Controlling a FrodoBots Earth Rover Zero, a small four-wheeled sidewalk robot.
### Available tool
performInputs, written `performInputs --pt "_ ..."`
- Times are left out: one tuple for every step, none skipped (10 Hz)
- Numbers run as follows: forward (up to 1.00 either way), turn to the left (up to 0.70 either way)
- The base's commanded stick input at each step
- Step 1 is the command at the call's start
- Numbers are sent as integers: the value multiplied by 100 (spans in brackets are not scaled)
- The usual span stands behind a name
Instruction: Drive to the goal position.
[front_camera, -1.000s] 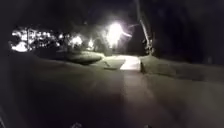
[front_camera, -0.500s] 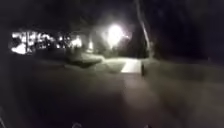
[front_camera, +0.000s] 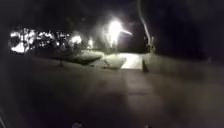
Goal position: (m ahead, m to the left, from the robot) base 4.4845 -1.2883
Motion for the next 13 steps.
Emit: performInputs --pt "45 0" --pt "45 -8" --pt "45 -22" --pt "45 -27" --pt "45 -27" --pt "45 -27" --pt "45 -27" --pt "45 -27" --pt "45 -27" --pt "45 -27" --pt "45 -27" --pt "45 -27" --pt "45 -27"
